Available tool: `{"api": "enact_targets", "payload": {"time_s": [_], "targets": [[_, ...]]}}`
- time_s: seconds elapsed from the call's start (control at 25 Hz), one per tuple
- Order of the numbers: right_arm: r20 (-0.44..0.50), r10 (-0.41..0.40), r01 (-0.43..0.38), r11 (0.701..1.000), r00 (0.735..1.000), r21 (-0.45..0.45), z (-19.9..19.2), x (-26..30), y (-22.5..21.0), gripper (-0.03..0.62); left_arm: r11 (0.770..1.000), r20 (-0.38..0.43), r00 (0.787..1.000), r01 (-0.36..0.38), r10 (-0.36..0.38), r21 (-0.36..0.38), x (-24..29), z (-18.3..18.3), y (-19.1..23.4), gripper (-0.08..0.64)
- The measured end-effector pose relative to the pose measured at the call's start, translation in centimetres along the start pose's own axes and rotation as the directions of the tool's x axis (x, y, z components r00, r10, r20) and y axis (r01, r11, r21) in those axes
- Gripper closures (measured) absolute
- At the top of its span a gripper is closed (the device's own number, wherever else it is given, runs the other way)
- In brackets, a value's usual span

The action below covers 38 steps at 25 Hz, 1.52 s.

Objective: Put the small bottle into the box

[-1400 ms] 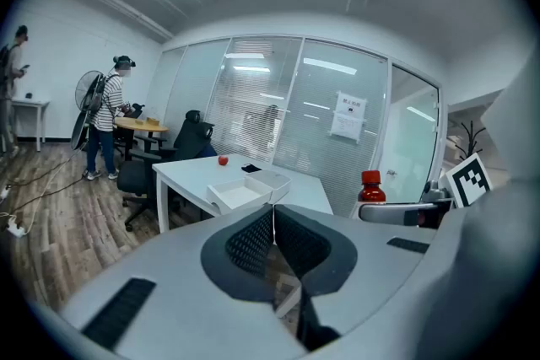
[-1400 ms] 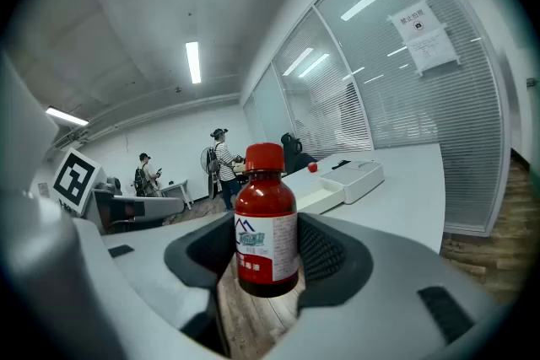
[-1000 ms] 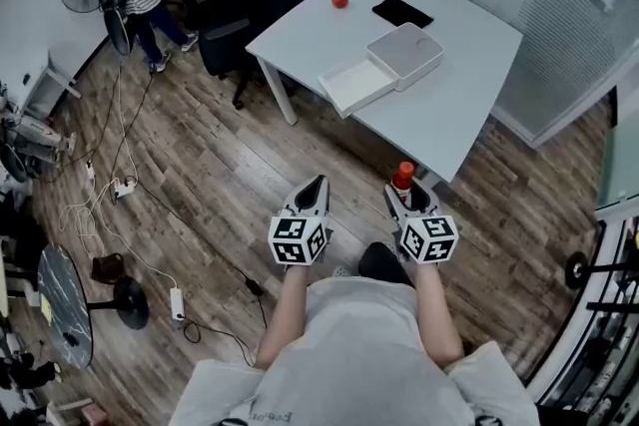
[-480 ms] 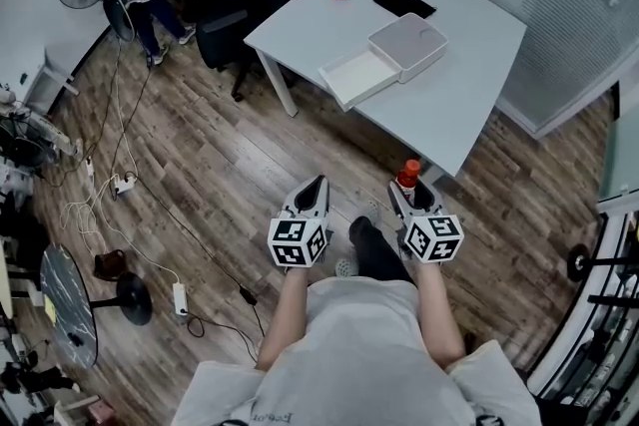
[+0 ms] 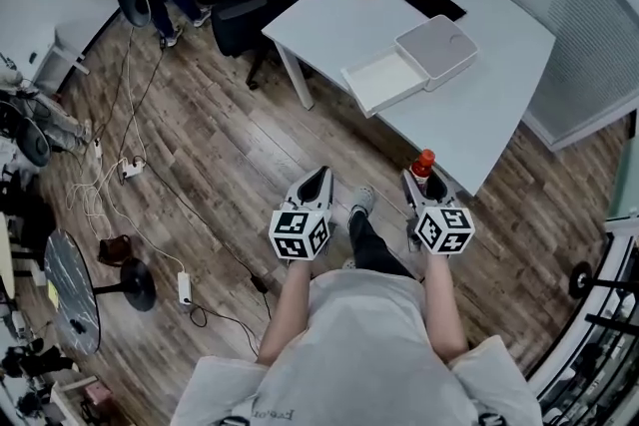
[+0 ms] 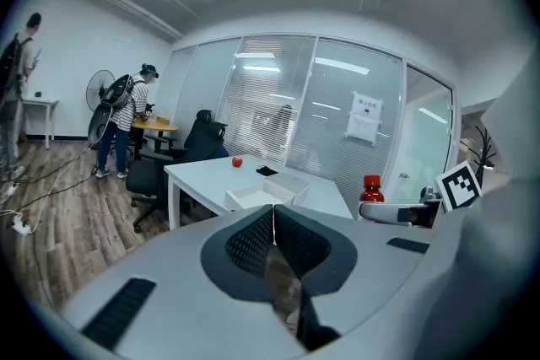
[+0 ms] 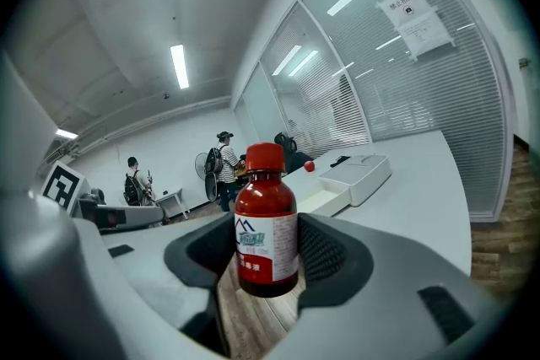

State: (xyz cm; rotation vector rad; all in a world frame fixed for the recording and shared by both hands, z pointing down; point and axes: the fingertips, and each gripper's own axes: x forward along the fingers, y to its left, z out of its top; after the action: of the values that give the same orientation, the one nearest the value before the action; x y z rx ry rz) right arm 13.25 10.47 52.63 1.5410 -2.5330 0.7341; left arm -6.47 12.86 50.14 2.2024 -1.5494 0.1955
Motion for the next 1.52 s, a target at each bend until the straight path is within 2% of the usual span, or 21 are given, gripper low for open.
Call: {"api": "enact_targets", "payload": {"time_s": [0.52,0.96,1.32,1.52], "targets": [[0.024,-0.008,0.007,0.999,1.0,0.032,6.0,9.6,-1.6,0.365,0.999,-0.037,0.999,0.041,-0.04,0.035,8.2,5.8,3.9,0.531],[0.031,-0.014,0.013,0.999,0.999,0.042,8.7,15.0,-3.9,0.365,0.996,-0.037,0.998,0.062,-0.06,0.06,14.2,9.2,5.8,0.531],[0.012,-0.022,0.021,0.998,1.0,0.064,9.8,19.1,-6.8,0.365,0.998,-0.058,0.998,0.024,-0.021,0.053,18.3,10.3,8.5,0.531],[-0.035,0.011,-0.008,0.997,0.999,0.07,9.4,21.4,-7.5,0.365,0.999,-0.059,0.998,-0.007,0.01,0.042,20.3,10.6,10.4,0.531]]}}
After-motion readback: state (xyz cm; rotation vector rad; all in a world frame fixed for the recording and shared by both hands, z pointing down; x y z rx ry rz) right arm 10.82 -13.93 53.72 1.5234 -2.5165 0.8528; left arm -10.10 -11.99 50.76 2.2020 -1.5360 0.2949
